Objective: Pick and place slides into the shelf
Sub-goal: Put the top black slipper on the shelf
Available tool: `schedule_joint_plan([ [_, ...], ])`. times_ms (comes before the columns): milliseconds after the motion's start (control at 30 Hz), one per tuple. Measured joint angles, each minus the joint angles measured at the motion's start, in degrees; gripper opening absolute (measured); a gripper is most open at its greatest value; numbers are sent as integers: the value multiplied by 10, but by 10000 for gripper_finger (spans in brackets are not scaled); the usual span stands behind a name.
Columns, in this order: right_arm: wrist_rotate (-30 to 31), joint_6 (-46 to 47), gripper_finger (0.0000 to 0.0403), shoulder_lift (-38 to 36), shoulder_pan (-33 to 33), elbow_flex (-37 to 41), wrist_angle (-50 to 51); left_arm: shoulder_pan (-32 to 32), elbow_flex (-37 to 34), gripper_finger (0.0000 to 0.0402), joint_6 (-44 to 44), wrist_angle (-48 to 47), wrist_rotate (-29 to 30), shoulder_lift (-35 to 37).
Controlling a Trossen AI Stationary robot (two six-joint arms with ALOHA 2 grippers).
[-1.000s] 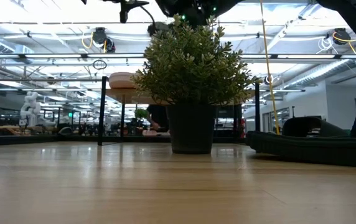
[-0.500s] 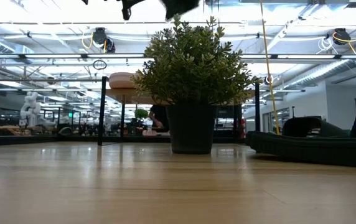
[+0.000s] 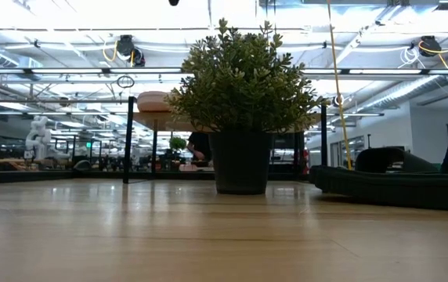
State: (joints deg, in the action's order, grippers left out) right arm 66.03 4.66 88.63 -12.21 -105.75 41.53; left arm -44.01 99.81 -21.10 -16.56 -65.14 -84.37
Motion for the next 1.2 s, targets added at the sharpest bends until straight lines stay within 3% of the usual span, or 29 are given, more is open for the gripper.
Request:
schedule_joint_plan([
  [200,-19,165,174,-4,-35,0,169,38,0,175,5,-2,-10,3],
  [467,-227,476,174,-4,-31,0,394,97,0,175,25,-19,-11,9],
  [633,-291,565,174,-4,-31,23,432,140,0,175,48,-25,-4,9],
  [1000,-314,623,173,-4,-47,124,487,256,0,175,231,-133,181,8],
  [1200,-231,651,173,-14,-52,158,486,333,0,175,344,-204,363,8],
])
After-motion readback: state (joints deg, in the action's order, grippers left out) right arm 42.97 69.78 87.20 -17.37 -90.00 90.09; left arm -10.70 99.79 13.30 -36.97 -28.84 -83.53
